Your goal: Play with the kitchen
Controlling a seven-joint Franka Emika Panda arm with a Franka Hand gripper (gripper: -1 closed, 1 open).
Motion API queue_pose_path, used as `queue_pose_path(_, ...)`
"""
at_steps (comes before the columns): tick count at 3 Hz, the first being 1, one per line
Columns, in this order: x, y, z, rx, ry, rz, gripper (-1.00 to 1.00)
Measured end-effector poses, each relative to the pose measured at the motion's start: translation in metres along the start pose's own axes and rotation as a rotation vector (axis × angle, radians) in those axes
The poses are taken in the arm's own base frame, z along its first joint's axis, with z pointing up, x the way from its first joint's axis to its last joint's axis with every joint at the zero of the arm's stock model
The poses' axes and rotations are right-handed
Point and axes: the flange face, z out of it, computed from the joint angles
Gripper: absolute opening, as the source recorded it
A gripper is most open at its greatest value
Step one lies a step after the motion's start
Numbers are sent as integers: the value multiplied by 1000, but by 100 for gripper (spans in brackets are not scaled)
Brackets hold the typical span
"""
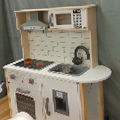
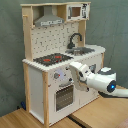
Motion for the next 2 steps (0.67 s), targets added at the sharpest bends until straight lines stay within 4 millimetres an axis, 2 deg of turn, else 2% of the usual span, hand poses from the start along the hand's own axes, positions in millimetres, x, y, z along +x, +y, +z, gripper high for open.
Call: queue_pose_path(2,13,40,-8,-53,-4,-142,100)
